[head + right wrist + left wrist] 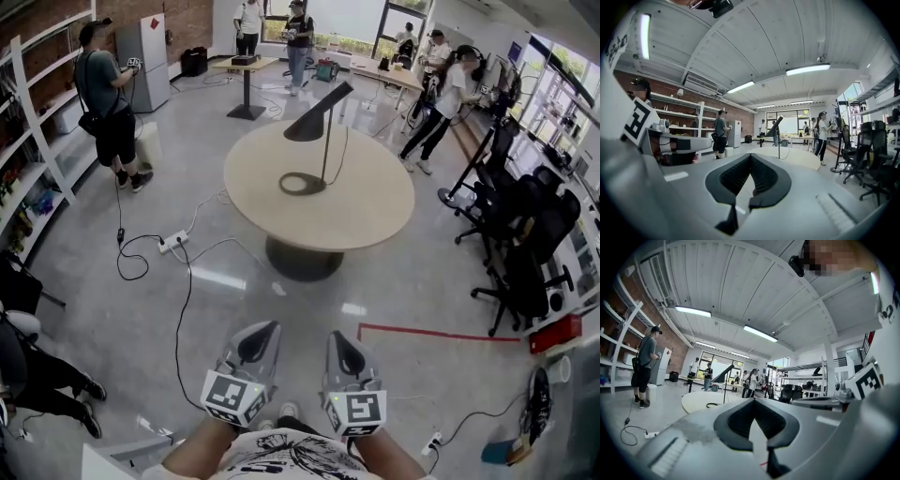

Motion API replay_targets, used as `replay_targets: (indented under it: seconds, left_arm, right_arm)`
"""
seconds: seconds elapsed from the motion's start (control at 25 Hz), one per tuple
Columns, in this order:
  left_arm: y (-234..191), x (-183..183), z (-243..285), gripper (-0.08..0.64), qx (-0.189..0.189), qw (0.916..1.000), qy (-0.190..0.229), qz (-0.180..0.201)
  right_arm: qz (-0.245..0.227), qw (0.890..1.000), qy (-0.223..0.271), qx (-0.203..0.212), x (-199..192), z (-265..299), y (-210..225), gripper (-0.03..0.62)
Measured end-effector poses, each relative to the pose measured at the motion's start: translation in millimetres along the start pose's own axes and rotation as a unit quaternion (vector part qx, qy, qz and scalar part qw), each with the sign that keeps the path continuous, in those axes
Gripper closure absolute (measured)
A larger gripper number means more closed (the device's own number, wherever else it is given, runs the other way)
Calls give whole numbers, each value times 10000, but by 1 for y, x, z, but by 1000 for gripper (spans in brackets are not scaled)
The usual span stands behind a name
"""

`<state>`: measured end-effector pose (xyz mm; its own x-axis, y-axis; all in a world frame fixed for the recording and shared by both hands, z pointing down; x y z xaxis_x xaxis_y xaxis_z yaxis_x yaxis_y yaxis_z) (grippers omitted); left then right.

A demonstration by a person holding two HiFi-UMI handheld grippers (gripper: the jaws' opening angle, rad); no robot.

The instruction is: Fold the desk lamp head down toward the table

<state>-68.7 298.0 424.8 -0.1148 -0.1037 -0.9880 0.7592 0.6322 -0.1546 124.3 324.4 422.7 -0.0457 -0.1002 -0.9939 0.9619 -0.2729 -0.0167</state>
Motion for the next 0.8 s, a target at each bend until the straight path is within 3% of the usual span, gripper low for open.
replay_targets:
  seconds: [0.68, 0.8]
  left_arm:
    - [2, 12, -20, 558, -144, 9998, 64, 115]
    - [4, 13, -22, 558, -57, 9991, 82, 415]
  right_arm:
    - [-61, 10000, 25, -25, 3, -9, -19, 584]
    - [-80, 10000, 4, -20, 3, -9, -19, 584]
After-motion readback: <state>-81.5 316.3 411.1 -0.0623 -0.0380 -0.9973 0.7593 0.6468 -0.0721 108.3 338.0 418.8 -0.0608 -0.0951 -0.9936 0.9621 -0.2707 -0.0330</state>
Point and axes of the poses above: the fingertips, and each gripper's own axes: z forward along the fingers, y to its right, x out of its top, the point moved 9 cm from there along -z, backward along the fingers, and after that the axes turned 4 degrees about -x, right-handed, at the moved point
